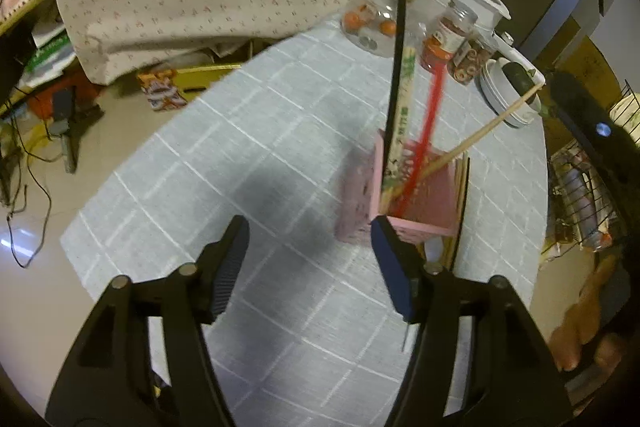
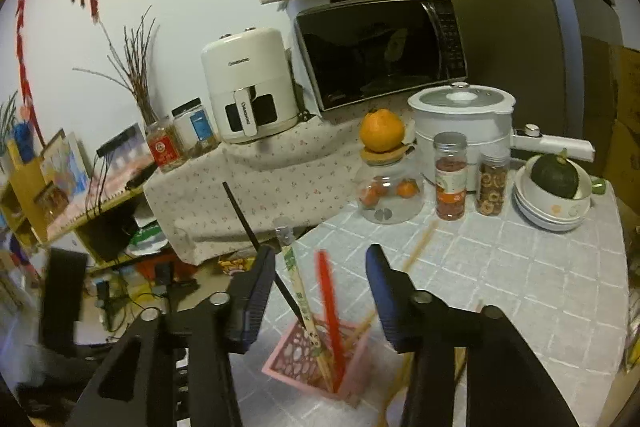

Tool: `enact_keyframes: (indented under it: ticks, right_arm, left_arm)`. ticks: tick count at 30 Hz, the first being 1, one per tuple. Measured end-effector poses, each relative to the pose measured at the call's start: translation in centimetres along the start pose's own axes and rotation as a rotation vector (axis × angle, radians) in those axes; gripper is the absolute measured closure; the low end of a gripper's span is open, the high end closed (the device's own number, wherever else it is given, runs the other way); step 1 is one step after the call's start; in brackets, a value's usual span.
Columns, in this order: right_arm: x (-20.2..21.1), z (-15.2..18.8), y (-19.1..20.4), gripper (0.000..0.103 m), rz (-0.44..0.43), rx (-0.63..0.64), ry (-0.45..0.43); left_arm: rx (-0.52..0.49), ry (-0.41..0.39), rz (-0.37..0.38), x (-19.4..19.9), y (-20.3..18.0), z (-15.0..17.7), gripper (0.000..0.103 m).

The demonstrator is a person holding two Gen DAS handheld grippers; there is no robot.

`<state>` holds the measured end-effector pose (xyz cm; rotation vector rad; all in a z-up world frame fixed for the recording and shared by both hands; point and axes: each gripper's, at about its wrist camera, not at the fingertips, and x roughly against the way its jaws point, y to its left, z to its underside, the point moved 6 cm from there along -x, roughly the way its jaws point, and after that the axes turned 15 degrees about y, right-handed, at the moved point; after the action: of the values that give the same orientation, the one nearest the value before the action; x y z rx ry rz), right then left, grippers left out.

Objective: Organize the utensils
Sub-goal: 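Lower the red spoon into the pink basket and open the right tool, then move the right tool down and grasp the black chopstick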

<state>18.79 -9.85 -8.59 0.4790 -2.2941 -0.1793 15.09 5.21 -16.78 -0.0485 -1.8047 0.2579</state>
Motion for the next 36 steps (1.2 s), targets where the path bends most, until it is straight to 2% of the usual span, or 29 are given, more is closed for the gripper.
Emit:
enact_keyframes:
  ticks: [3,6,12,16,19,25,28,30,33,36]
  right_arm:
    - [0.7,0.4,-2.1,0.047,0.016,-0.035,0.048]
    - [1.0,0.8,-4.3,0.045,0.056,-0.070,0.085]
    - [-0.6,2.6,-8.5,0.042,0.118,-0.134,0.244]
    - [-3.5,5.0,-10.5,0.042,0.189,-0.160,0.418]
    - [-5.7,6.5,-12.1,0.042,0.200,-0.203,0.522]
    - [-8.7,8.0,-14.8,0.043,0.240,-0.253,0.619]
    - [-9.7,7.9,-15.6,0.052,0.243,-0.257,0.635]
    - [-10.5,7.9,-16.2,0.064,0.227,-0.270,0.647]
    - [-11.8,8.0,-16.9,0.075,0.190,-0.310,0.666]
    - [-13.0,8.0,-17.4,0.082,0.164,-0.363,0.674]
  left_arm:
    - [-0.010,0.029,0.017,-0.6,-0.8,0.3,0.033]
    - [-0.024,0.048,0.011,-1.0,-1.4,0.6,0.022]
    - [-0.014,0.106,0.016,-2.2,-1.7,1.2,0.021]
    - [-0.019,0.151,0.025,-3.1,-1.8,1.7,0.021]
    - [-0.025,0.170,0.030,-3.4,-1.9,2.0,0.021]
    - [-0.030,0.190,0.057,-3.5,-2.1,2.3,0.021]
    - [-0.042,0.190,0.058,-3.5,-2.0,2.2,0.021]
    - [-0.047,0.183,0.055,-3.4,-2.0,2.2,0.021]
    - [-0.057,0.169,0.050,-3.2,-2.0,2.2,0.021]
    - [-0.067,0.152,0.049,-2.9,-2.0,2.1,0.021]
